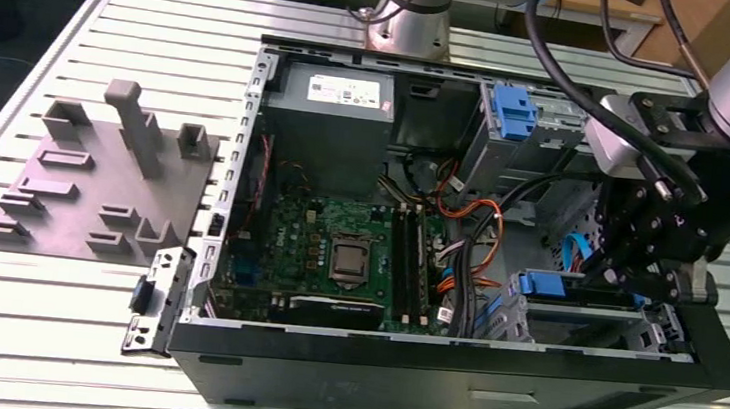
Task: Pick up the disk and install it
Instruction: 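Insert the second disk wire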
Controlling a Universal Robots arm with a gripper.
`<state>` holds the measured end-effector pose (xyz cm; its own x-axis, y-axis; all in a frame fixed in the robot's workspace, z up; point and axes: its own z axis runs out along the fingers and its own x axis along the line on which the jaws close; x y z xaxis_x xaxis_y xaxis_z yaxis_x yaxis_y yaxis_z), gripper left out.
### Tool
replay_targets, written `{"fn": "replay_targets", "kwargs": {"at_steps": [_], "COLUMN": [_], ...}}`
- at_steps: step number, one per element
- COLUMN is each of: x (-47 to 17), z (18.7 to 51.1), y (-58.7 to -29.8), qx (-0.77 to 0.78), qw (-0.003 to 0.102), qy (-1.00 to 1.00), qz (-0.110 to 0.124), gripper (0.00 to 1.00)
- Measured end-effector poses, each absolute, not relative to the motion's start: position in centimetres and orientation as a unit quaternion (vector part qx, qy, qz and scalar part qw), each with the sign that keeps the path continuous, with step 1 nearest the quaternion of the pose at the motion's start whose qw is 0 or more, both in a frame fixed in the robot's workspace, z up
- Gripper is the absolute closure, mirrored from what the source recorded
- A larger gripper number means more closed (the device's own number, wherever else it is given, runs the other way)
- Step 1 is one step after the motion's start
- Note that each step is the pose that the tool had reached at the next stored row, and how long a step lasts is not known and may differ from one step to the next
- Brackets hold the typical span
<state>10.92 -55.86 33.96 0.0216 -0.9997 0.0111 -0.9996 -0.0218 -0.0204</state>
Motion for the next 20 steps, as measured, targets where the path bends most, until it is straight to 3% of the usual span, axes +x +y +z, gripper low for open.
{"fn": "replay_targets", "kwargs": {"at_steps": [20], "x": [10.92], "z": [33.69], "y": [-55.78], "qx": [-0.716], "qw": [0.004], "qy": [0.698], "qz": [-0.011], "gripper": [0.84]}}
